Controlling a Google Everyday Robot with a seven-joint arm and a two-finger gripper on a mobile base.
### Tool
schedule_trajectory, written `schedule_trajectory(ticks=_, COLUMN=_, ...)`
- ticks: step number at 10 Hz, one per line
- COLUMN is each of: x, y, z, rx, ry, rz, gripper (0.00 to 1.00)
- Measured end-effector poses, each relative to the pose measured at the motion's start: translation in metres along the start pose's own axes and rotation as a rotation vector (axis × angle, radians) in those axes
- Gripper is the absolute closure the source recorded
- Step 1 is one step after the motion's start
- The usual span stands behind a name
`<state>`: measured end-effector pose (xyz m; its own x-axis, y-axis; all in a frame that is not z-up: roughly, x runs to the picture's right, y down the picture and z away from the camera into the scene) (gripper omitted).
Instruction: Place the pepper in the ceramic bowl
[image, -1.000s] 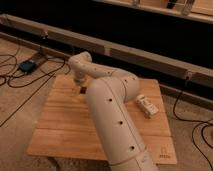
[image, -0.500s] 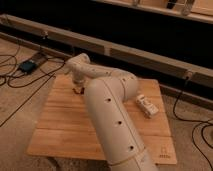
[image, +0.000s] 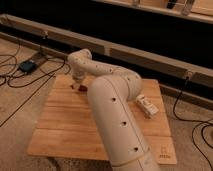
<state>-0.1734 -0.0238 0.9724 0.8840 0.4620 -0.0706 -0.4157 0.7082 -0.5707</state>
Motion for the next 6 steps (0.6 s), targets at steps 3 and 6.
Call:
schedule_trajectory(ticks=3, x=0.002, y=-0.008, z=-0.022, rx=-0.003, ry=-0.019, rz=0.023, gripper=1.00)
schedule_trajectory(ticks=6, x=0.011, y=-0.022, z=-0.043, rx=0.018, ry=-0.026, rz=0.046, gripper=1.00)
